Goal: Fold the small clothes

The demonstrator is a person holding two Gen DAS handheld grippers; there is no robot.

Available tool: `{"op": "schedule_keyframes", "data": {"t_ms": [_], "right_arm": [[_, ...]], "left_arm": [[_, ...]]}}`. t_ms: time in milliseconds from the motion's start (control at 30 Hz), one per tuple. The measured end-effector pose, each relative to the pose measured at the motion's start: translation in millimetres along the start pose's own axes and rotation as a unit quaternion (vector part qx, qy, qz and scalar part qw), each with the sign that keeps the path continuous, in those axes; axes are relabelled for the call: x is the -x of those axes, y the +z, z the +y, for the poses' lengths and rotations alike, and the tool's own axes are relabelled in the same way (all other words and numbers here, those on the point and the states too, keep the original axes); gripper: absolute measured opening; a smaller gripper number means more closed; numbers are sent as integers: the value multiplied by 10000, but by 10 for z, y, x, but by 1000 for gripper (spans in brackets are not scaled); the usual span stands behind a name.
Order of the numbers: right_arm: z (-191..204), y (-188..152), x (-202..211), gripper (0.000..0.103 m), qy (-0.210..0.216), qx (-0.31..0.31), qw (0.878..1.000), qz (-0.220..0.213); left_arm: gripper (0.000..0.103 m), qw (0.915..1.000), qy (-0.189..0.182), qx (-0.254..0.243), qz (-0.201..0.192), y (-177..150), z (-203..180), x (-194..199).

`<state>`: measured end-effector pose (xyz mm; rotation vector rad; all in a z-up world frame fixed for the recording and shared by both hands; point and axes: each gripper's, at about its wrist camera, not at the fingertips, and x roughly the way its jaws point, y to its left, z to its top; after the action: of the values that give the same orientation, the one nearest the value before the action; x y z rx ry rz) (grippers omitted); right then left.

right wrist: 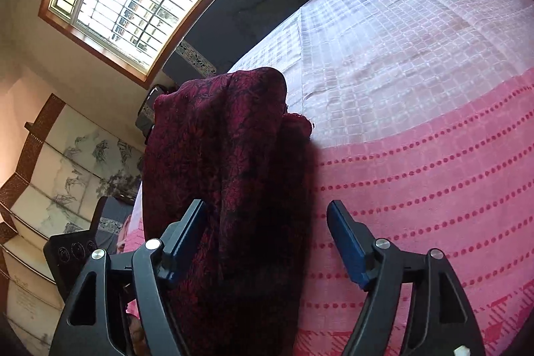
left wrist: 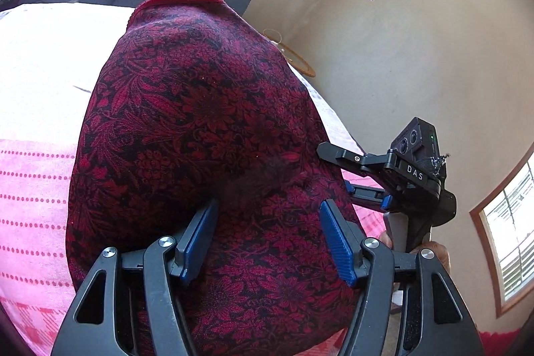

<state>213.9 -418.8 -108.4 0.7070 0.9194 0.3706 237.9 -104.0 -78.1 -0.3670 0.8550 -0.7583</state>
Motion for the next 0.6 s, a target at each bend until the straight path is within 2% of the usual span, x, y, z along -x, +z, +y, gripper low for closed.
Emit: {"op": "schedule_keyframes", "data": {"t_ms": [33, 100, 133, 167, 300, 400, 533, 600], "right_arm": [[-1, 34, -50, 72, -18, 22, 9999, 99], [15, 94, -117, 61, 95, 72, 9997, 209], [46, 122, -138, 37, 85, 151, 9996, 243], [90, 152, -166, 26, 30, 258, 9992, 310], [359, 205, -222, 23, -116, 784, 9962, 368], [464, 287, -270, 21, 4, 836, 9958, 369], [745, 461, -360, 19, 537, 843, 9948, 192], [927, 543, -379, 19, 922, 877, 9919, -34]], "left_arm": [[64, 10000, 19, -30, -9, -14, -9, 4], [64, 9999, 46, -83, -49, -52, -12, 24], [64, 9999, 47, -99, -76, -60, -17, 25], [64, 9998, 78, -123, -113, -59, -46, 14], [65, 9992, 195, -191, -300, -174, -18, 94], [65, 9986, 147, -1, -502, -219, 49, 211], [65, 9936, 333, 259, -1051, -198, 198, 441], [66, 9902, 306, 503, -1268, -157, 297, 542]]}}
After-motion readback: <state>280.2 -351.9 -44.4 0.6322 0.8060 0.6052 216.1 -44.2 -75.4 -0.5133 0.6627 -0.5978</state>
